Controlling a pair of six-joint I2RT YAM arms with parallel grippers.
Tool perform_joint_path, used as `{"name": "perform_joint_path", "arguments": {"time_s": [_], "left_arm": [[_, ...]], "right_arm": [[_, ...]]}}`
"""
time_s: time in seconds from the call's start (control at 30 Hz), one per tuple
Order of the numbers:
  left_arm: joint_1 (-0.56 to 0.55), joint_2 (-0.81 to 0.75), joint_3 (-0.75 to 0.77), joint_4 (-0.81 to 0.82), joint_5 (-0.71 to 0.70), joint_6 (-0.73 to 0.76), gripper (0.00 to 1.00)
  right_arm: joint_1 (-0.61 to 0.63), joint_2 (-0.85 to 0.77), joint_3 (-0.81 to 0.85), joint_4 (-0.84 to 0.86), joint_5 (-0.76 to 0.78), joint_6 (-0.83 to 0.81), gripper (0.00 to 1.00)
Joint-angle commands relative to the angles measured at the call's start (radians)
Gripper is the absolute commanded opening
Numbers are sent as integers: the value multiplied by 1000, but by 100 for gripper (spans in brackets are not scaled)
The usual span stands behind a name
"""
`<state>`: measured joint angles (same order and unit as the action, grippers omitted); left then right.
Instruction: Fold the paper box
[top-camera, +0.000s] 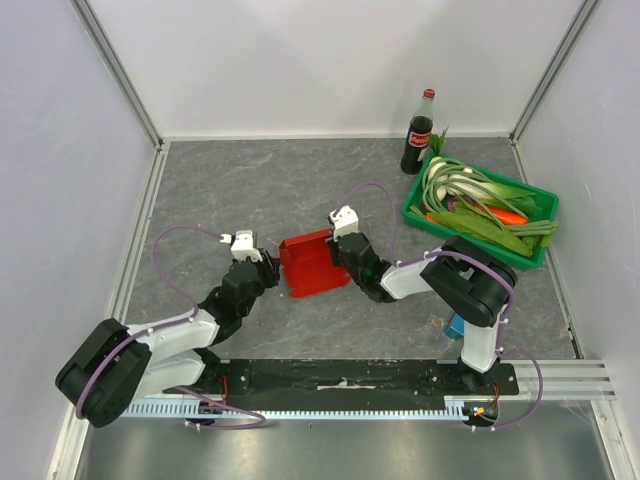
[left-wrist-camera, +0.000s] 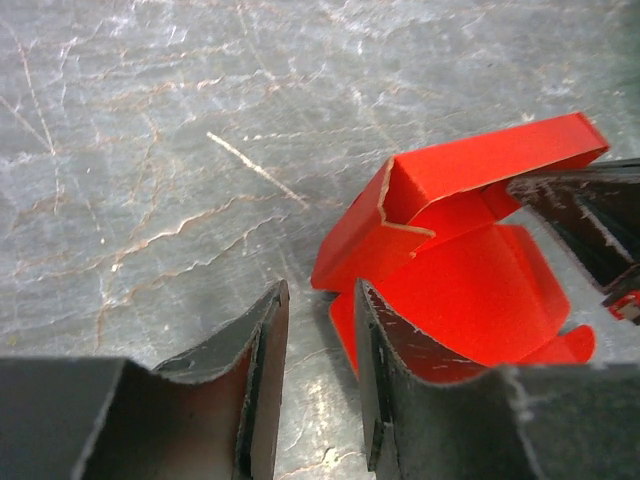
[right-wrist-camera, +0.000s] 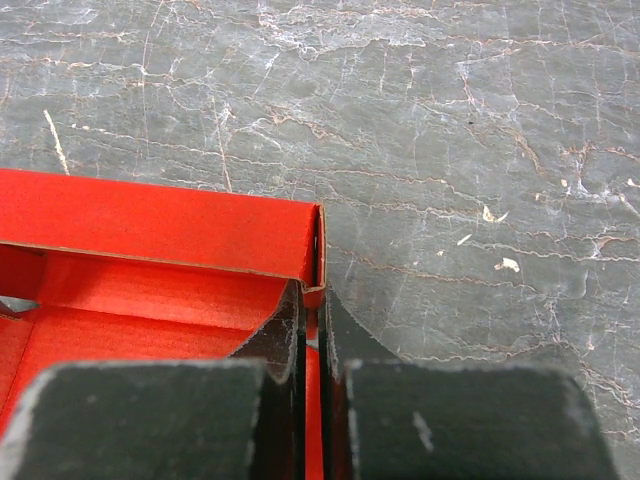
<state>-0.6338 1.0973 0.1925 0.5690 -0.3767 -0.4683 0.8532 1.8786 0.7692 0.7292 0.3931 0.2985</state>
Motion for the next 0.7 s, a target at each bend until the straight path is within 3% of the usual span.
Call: {"name": "perform_joint_path", "arguments": {"time_s": [0.0,0.23,0.5,0.67], "left_arm": [[5,42,48,-60,-47,-21,39],[5,193,125,26,5,83,46],[5,275,168,92,-8,140,44],[5,311,183,121,-28,172,47]], "right_arm": [[-5,1,13,9,-13,4,0],[-3,4,15,9,-17,1,0],[-3,5,18,12,-31,-12,0],[-5,8,18,15,-36,-18,0]]}}
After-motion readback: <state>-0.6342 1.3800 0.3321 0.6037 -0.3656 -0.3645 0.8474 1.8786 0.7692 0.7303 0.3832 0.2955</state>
